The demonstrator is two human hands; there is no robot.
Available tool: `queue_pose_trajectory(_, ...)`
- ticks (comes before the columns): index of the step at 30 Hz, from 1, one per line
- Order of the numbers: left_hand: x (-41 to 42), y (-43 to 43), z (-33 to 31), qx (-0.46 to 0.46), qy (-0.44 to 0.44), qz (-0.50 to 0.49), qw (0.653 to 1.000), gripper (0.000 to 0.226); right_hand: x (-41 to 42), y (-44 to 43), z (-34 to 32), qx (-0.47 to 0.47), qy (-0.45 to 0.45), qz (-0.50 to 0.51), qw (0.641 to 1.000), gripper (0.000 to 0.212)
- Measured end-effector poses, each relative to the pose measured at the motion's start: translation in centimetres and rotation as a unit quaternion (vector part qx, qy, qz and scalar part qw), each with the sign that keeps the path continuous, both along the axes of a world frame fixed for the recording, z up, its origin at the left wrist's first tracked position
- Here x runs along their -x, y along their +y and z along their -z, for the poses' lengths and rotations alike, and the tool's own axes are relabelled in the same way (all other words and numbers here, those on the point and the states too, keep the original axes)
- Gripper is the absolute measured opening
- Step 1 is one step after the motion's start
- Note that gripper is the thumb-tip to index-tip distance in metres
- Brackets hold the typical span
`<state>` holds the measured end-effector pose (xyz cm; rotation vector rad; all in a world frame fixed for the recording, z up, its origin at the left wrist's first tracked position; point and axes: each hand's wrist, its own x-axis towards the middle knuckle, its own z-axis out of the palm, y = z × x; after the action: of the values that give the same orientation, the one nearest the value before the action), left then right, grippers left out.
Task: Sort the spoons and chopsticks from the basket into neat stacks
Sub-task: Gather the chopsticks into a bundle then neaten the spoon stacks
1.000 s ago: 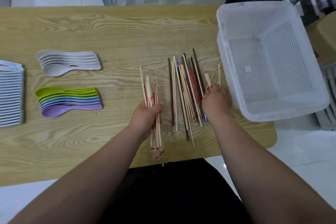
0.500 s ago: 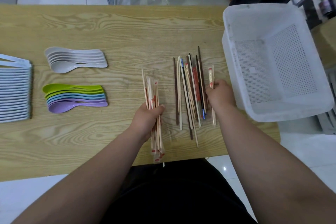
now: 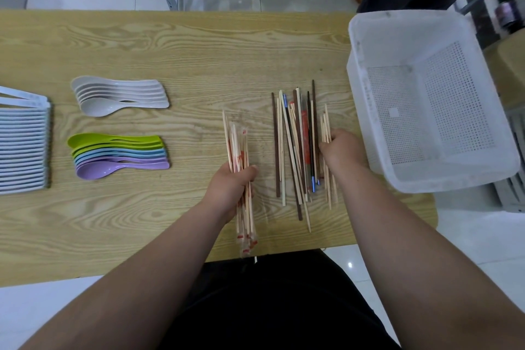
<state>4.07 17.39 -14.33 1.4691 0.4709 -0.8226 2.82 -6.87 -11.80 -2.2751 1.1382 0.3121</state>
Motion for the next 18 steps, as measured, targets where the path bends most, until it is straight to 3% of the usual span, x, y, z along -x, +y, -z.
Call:
queue_pose_trajectory(4,-0.5,0.0,-0.6,0.012,-0.016,0.011,1.0,0.02,0.8,0.6,-2.9,-0.01,-0.082,-0.019,0.996,0.026)
queue_pose_trajectory(7,-0.9,-0.4,-1.7,0.019,-0.046,0.027,0.998,0.023,1.0,2.3,-4.9,-0.109,-0.127,-0.018,0.986,0.02)
queue_pose_trajectory(12,-0.9,-1.3,-3.6,0.036,-0.115,0.095,0.988,0.049,1.0,7.9,-4.2,-0.403,-0.132,0.117,0.898,0.014)
queue_pose_trajectory(16,-0.5,-0.9,-4.1,-0.03,-0.165,0.12,0.978,0.042,0.5,10.6,-4.3,-0.488,-0.144,0.213,0.834,0.013)
queue_pose_trajectory(18,-0.6,-0.4,-4.2,-0.051,-0.182,0.137,0.972,0.042,0.5,10.7,-4.5,-0.506,-0.137,0.211,0.825,0.012)
